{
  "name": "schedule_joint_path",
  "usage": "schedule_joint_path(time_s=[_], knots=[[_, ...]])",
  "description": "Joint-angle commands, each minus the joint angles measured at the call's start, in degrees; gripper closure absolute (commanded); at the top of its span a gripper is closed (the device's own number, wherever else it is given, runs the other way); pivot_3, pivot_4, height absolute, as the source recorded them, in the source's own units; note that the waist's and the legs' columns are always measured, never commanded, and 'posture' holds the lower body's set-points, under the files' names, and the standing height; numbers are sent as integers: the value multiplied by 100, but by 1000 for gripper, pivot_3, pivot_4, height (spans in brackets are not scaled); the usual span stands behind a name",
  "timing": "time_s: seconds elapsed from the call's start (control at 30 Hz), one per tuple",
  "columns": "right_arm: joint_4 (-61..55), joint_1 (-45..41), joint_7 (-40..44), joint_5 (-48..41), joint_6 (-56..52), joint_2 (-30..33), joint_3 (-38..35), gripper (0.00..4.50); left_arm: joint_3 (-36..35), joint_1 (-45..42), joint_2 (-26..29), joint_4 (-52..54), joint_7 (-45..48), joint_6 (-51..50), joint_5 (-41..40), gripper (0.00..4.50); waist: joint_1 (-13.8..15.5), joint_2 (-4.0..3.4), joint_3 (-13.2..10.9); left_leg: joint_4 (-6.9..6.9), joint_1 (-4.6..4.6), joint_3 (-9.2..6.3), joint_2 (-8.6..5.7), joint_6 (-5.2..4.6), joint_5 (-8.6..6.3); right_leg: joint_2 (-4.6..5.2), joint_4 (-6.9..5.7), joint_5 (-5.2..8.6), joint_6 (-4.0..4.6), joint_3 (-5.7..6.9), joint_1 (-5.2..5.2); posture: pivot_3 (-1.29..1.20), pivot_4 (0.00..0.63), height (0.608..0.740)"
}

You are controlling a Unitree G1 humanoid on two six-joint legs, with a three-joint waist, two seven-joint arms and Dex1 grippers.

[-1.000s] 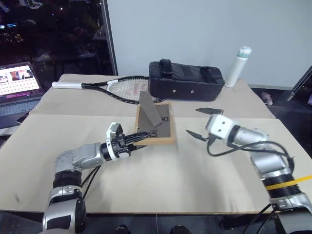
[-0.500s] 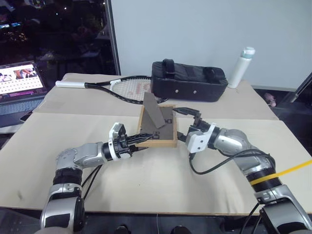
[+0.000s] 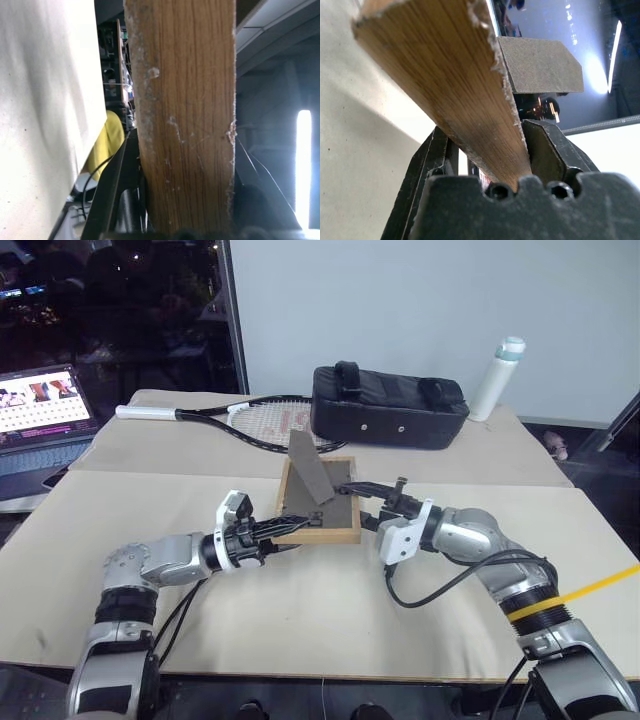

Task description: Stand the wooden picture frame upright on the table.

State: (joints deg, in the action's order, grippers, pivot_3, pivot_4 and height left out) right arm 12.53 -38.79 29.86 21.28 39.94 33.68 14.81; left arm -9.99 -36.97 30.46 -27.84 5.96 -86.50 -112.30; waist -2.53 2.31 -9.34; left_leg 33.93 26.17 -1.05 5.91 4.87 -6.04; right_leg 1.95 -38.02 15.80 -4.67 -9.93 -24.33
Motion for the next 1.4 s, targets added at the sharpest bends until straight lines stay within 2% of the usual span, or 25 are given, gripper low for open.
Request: schedule_joint_path(time_s=[0.03, 0.07, 0.13, 0.23, 0.27, 0.37, 0.47, 0.57, 0.67, 0.83, 1.03, 1.2, 1.4], knots=[[-5, -54, 32, -491, -68, -5, -231, 2715, -252, 30, 332, 835, 345, 306, 544, 2308, 4, 4, -2, 0, 0, -1, 0, 0, 1, 0, 0, 0, 0, 1, 1, 0, 150, 705], [11, -58, 37, -497, -62, 0, -240, 2739, -305, 57, 420, 897, 469, 337, 593, 2021, 3, 5, -3, 1, 0, -7, 0, 1, 2, -1, 0, 0, 0, 7, 2, 0, 150, 705], [88, -76, 75, -549, -65, 16, -271, 3171, -508, 129, 699, 1084, 858, 449, 911, 1187, -8, 5, -3, 1, 0, -8, 0, 3, 4, 1, 0, 0, 1, 9, 3, 0, 150, 705], [246, -134, 121, -650, -96, 63, -332, 3208, -825, 183, 1185, 1255, 1604, 603, 1442, 127, -13, 5, -4, -1, -1, -10, 0, 3, 4, 1, -1, 3, 5, 14, 3, 0, 150, 705], [319, -157, 164, -752, -156, 70, -360, 3208, -873, 235, 1382, 1449, 1940, 784, 1818, 8, -11, 5, -5, -1, -1, -10, 0, 3, 4, 2, -1, 4, 5, 14, 3, 0, 150, 705], [551, -234, 603, -1686, -931, -108, -561, 3208, -784, 483, 1898, 2114, 2855, 1291, 2842, 0, -23, 9, -8, -2, 0, -12, 0, 3, 4, 2, 2, 6, 7, 17, 3, 0, 150, 705], [419, -386, 1655, -3813, -3596, -484, -1057, 3209, -577, 914, 2256, 2743, 3750, 2048, 3829, 0, -15, 7, -9, -3, 0, -12, 0, 3, 4, 4, 0, 0, 22, 20, 8, 0, 150, 705], [542, -723, 1680, -5049, -6117, -562, -1644, 3215, -248, 1235, 2301, 3098, 4161, 2779, 4743, 0, -1, 2, -12, -2, 0, -14, 2, 3, 5, 4, -4, -4, 29, 23, 10, 0, 150, 705], [836, -928, 1664, -5075, -7171, -343, -1724, 3216, -253, 1339, 2096, 3127, 4170, 3139, 5141, 0, 38, 1, -14, -3, 1, -15, 2, 0, 6, 5, -4, -3, 33, 26, 8, 0, 150, 705], [1319, -1256, 1384, -5006, -7915, -240, -1977, 3216, -499, 1509, 1841, 3281, 4172, 3318, 5295, 0, 15, 1, -16, -5, 14, -14, 2, -4, 3, 6, -1, 4, 36, 31, -6, 0, 150, 705], [1469, -1298, 1668, -5158, -9145, -149, -1900, 3217, -478, 1685, 1762, 3411, 4262, 3498, 5580, 0, -27, -8, -21, -11, 15, -15, 2, -9, 0, 6, -3, 9, 34, 31, -7, 0, 150, 705], [1413, -1175, 1898, -5245, -9595, -218, -1868, 3220, -450, 1644, 1645, 3300, 4292, 3543, 5762, 0, -12, -8, -21, 0, 14, -16, 2, -9, 0, 6, -4, 29, 0, 31, 0, 0, 150, 705], [1065, -877, 2146, -5282, -9844, -250, -1686, 3248, -442, 1603, 1535, 3172, 4312, 3551, 5954, 0, -28, -8, -21, -2, 13, -16, 2, -9, 0, 6, -4, 30, -3, 32, 0, 0, 150, 705]])
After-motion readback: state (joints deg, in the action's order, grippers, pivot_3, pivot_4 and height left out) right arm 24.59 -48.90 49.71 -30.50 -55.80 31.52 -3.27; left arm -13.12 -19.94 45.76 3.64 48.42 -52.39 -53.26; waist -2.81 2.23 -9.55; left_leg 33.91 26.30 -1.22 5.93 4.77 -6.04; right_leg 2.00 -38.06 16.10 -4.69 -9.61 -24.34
